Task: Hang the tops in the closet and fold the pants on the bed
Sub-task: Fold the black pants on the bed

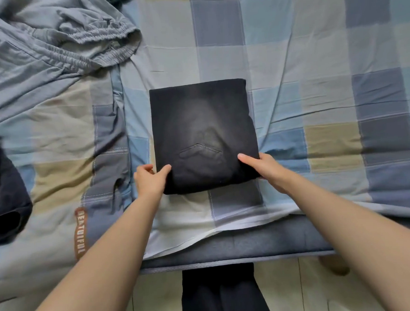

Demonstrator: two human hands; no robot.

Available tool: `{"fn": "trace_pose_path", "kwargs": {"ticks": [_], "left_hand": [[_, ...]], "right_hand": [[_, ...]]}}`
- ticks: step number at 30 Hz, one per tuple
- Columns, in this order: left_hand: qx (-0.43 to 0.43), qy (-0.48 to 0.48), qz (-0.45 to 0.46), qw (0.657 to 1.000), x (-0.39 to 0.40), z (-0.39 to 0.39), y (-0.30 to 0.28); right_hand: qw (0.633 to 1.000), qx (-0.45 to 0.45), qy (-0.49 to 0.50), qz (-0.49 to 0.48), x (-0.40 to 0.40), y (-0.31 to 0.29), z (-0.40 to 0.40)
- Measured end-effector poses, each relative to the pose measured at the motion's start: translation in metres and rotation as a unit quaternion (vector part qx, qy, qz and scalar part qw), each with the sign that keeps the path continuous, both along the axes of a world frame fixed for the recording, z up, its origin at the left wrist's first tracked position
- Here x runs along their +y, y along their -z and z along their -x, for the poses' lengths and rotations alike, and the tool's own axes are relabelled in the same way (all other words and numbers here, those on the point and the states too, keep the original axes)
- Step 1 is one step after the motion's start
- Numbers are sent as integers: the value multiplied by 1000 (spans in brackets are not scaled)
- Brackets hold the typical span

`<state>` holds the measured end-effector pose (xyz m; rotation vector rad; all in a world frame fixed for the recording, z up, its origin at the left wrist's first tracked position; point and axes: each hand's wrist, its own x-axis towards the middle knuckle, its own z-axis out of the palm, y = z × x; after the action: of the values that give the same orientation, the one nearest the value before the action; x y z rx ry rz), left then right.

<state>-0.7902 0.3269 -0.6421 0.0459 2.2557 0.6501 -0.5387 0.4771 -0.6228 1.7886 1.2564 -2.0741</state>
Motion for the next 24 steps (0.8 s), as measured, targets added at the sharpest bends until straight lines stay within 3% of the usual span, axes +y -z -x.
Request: {"fn": "trace_pose_path", "kwargs": {"ticks": [4,9,13,18,21,24], "left_hand": [[-171,-7,-63,983,-17,1,15],[-171,1,-116,978,-17,7,20],[-175,27,-96,980,-22,-3,13],[-234,69,-34,969,-37,-13,17],[-278,10,-55,959,-29,-13,16],[-293,-35,-46,954,-21,-13,14]], "right_hand": [[997,44,16,-66,3,2,2],[994,60,42,-77,6,1,9],[996,-18,41,-83,-7,10,-4],[989,-116,-42,84,-21,18,-21],[985,-23,35,168,-11,25,-19],[975,46,111,186,-7,25,-10]]}}
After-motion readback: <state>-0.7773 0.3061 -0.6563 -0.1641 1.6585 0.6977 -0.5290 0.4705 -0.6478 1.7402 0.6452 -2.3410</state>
